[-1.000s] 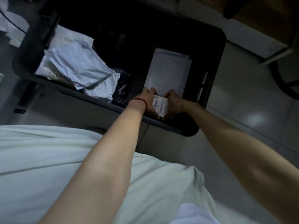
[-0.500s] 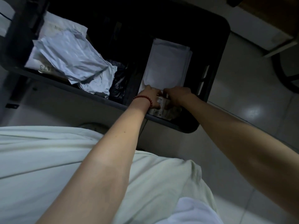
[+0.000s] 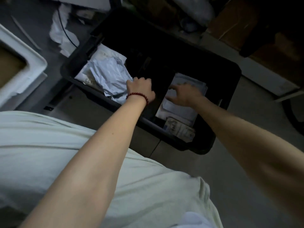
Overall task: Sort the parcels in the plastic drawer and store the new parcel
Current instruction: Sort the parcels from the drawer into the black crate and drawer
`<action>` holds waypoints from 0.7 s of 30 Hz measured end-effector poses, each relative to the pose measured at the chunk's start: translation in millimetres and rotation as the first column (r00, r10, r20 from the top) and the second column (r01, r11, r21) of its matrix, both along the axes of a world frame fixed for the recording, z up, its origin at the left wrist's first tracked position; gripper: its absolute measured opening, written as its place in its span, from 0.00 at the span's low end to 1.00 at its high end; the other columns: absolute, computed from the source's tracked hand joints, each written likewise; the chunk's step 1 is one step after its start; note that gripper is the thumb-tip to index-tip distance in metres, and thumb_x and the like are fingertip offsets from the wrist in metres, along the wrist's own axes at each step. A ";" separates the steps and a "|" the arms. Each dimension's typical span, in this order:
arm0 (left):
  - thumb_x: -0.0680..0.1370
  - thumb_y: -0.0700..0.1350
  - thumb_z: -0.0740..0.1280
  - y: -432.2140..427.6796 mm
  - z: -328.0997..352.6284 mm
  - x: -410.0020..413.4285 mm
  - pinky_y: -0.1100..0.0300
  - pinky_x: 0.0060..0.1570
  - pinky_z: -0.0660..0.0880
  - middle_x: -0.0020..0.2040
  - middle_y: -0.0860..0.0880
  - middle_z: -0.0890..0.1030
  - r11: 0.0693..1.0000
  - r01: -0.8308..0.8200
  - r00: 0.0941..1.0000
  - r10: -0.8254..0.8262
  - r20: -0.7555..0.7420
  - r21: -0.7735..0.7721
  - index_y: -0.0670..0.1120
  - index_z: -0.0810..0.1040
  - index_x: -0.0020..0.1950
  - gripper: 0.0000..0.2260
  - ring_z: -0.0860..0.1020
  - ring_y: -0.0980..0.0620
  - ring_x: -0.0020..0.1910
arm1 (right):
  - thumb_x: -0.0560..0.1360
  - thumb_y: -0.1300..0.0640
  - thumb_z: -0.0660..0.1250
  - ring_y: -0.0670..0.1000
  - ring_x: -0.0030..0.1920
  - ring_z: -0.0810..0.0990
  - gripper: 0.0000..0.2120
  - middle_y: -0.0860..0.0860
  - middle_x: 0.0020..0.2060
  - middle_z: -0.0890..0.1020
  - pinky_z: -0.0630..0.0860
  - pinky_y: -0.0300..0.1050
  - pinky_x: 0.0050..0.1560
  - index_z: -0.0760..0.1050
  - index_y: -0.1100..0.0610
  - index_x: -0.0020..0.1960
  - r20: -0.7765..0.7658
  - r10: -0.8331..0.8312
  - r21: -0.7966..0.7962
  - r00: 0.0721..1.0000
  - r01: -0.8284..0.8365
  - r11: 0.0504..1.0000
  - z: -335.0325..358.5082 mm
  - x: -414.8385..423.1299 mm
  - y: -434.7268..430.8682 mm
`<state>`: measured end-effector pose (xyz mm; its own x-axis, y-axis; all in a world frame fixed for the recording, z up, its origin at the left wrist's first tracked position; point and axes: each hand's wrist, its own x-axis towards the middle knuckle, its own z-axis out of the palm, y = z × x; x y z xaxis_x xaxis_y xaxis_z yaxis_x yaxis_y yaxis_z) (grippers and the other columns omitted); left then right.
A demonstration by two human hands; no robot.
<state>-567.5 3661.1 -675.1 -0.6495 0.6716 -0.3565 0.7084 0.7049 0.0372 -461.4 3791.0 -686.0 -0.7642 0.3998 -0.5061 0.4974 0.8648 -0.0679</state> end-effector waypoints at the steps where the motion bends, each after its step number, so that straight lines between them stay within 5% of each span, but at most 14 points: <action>1: 0.79 0.52 0.60 -8.2 13.5 -9.3 0.47 0.60 0.65 0.64 0.44 0.74 0.999 -0.032 0.999 0.033 -0.044 0.024 0.46 0.70 0.67 0.19 0.69 0.41 0.65 | 0.78 0.37 0.57 0.59 0.70 0.66 0.28 0.53 0.71 0.69 0.65 0.55 0.65 0.63 0.49 0.73 -0.071 0.010 0.003 0.997 -0.010 1.000 10.9 -14.4 -7.2; 5: 0.78 0.53 0.62 -55.8 70.0 -52.4 0.48 0.61 0.64 0.64 0.44 0.75 0.977 -0.179 0.974 0.193 -0.118 0.120 0.49 0.72 0.65 0.17 0.70 0.42 0.65 | 0.78 0.37 0.58 0.57 0.70 0.65 0.26 0.51 0.69 0.72 0.64 0.54 0.65 0.66 0.48 0.72 -0.326 0.064 0.012 0.943 -0.063 0.998 56.9 -73.8 -50.5; 11: 0.75 0.53 0.66 -181.9 157.3 -88.0 0.49 0.62 0.66 0.61 0.47 0.78 0.831 -0.465 0.854 0.512 -0.092 0.306 0.54 0.76 0.60 0.13 0.72 0.43 0.65 | 0.77 0.37 0.58 0.58 0.68 0.66 0.25 0.53 0.67 0.73 0.67 0.53 0.62 0.70 0.52 0.67 -0.500 0.307 0.072 0.810 -0.314 0.947 134.2 -152.4 -145.6; 17: 0.77 0.53 0.65 -318.7 209.6 -72.6 0.46 0.64 0.65 0.65 0.46 0.75 0.690 -0.637 0.670 0.716 -0.196 0.345 0.53 0.73 0.65 0.17 0.70 0.43 0.66 | 0.78 0.39 0.58 0.58 0.69 0.65 0.24 0.53 0.67 0.73 0.65 0.53 0.64 0.70 0.50 0.69 -0.575 0.490 0.094 0.655 -0.543 0.835 183.8 -187.7 -261.9; 21: 0.77 0.52 0.65 -395.6 213.7 -45.6 0.47 0.63 0.68 0.64 0.46 0.76 0.547 -0.740 0.520 0.834 -0.184 0.391 0.53 0.73 0.64 0.16 0.71 0.43 0.64 | 0.77 0.39 0.58 0.58 0.69 0.65 0.27 0.55 0.68 0.71 0.65 0.52 0.65 0.67 0.53 0.71 -0.573 0.522 0.048 0.632 -0.610 0.791 188.9 -192.9 -325.0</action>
<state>-613.1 3265.6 -461.4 -0.9867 -0.1505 0.0609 -0.1376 0.9742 0.1786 -654.3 3466.0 -497.0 -0.9687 -0.2443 0.0432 -0.2459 0.9221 -0.2988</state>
